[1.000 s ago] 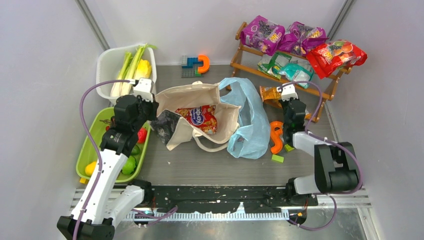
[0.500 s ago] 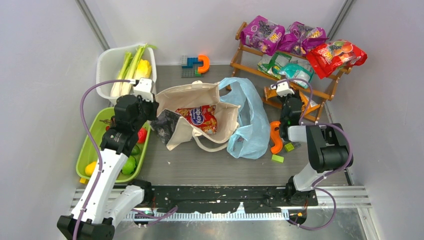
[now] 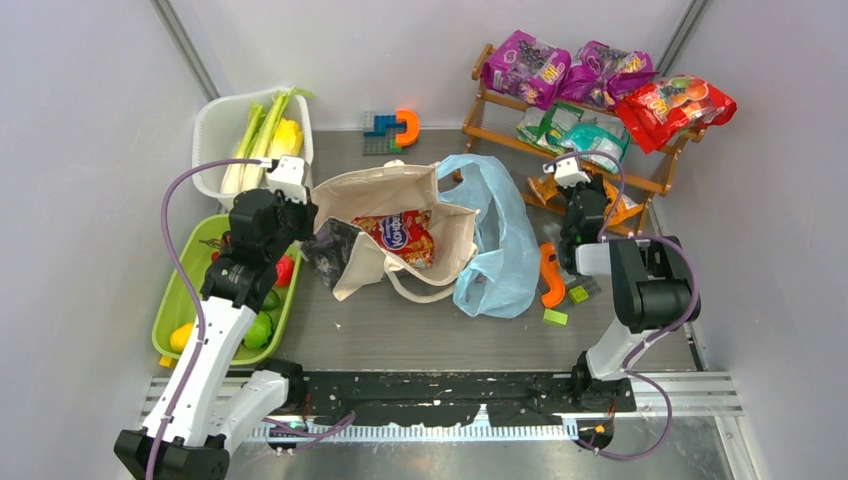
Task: Untie the knot of the grocery bags and take out the mixed food
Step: Adjust the potato chip on the shelf.
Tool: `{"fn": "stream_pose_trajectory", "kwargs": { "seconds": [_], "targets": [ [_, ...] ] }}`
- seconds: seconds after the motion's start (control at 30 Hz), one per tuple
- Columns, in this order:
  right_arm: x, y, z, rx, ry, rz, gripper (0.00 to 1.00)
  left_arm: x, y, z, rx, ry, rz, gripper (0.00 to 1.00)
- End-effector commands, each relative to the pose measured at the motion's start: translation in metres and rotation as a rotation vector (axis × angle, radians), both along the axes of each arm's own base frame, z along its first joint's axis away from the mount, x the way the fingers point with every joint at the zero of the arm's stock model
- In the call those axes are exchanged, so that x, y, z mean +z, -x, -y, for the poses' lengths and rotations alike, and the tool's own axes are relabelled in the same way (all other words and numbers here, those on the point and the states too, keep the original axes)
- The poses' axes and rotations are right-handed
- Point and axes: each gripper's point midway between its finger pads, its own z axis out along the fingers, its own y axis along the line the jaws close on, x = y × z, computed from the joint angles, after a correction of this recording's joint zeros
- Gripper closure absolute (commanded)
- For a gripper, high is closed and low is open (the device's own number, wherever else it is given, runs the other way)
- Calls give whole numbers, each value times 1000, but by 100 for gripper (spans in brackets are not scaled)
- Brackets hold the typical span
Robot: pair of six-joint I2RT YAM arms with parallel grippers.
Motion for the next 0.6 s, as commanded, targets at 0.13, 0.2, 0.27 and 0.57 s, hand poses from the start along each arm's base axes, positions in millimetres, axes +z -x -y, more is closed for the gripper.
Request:
{"fn": "stream_pose_trajectory", "kwargs": {
  "seconds": [0.13,0.2,0.27,0.57],
  "targets": [
    [-19,5,19,-93,21,20,93,24,-8,8,-28,26,89,100],
    [-18,7,18,-87,6,27,87,24,-8,8,-27,27,89,100],
    [-16,8,17,-81,0,33,80,24,-8,8,-28,27,88,100],
    [-3,17,10,-75,-39,76,37,26,-7,8,-26,36,94,100]
  ]
}}
